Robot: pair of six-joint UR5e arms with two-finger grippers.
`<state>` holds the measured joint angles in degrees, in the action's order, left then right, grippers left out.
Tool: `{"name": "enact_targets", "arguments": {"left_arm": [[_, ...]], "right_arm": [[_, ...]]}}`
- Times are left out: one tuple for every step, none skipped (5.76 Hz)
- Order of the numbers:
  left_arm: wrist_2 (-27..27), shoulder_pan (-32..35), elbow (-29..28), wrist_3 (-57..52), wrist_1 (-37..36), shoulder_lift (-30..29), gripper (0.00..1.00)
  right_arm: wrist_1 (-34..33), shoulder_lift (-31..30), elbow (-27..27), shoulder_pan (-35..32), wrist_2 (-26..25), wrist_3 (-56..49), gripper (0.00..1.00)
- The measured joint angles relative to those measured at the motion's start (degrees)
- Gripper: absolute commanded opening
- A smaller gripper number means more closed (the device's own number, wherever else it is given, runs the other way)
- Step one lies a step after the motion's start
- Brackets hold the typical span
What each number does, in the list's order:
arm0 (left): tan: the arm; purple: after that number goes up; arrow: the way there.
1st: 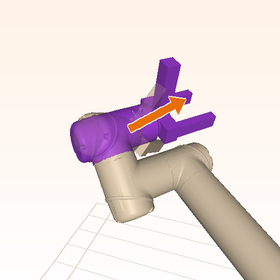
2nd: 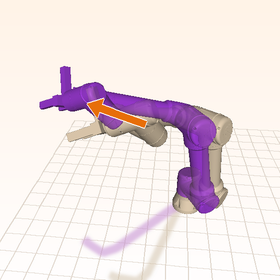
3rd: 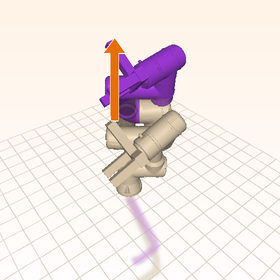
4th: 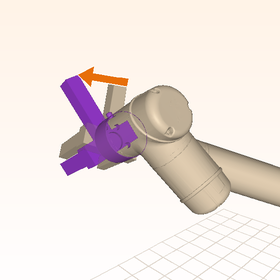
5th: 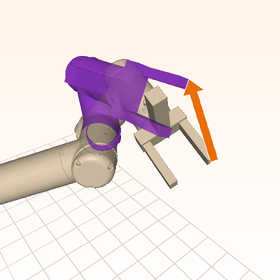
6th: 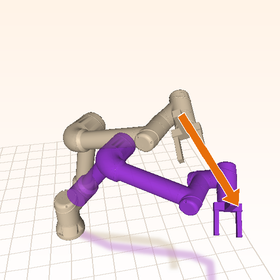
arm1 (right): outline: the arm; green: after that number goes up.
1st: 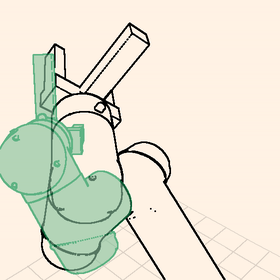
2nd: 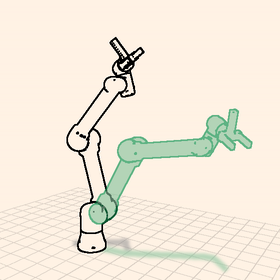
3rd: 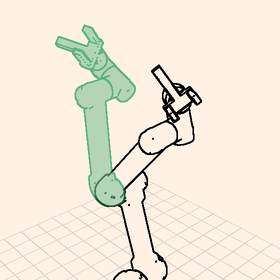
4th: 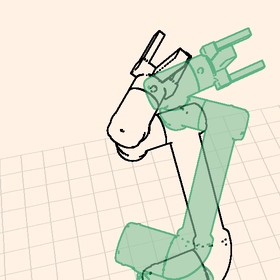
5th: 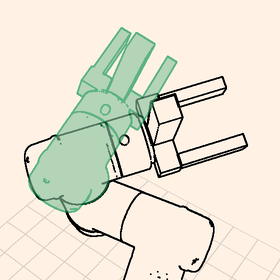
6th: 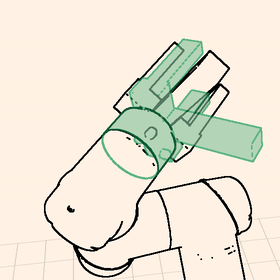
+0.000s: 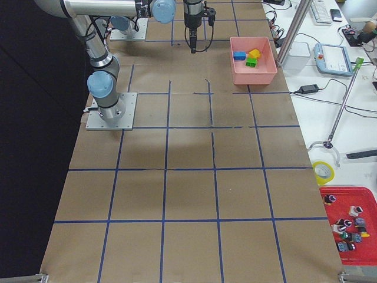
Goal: Put all blocks into box
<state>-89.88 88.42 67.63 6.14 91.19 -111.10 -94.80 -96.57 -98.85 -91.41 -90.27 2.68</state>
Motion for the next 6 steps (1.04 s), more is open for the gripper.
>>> {"name": "enact_targets", "arguments": {"left_arm": [[-0.47, -0.31, 5.95, -4.62, -0.32, 5.09, 1.0], [-0.43, -0.12, 9.81, -6.86, -0.19, 9.26, 0.99], [-0.03, 0.07, 11.95, -10.12, 0.14, 12.53, 0.99], [0.87, 0.12, 13.1, -13.48, 0.23, 15.07, 0.99], [1.78, 0.11, 13.64, -14.99, 0.26, 16.58, 0.99], [2.12, 0.09, 13.9, -15.82, 0.29, 17.36, 1.0]], "right_arm": [[0.04, -0.05, 0.03, 0.0, 0.01, 0.03, 1.0], [0.05, -0.08, 0.05, 0.0, -0.02, -0.01, 1.0], [0.03, -0.04, 0.04, 0.0, -0.03, -0.06, 1.0], [-0.01, 0.05, -0.09, 0.0, -0.01, -0.06, 1.0], [-0.02, 0.11, -0.25, 0.0, 0.0, -0.05, 1.0], [-0.03, 0.15, -0.33, 0.0, -0.02, -0.1, 1.0]]}}
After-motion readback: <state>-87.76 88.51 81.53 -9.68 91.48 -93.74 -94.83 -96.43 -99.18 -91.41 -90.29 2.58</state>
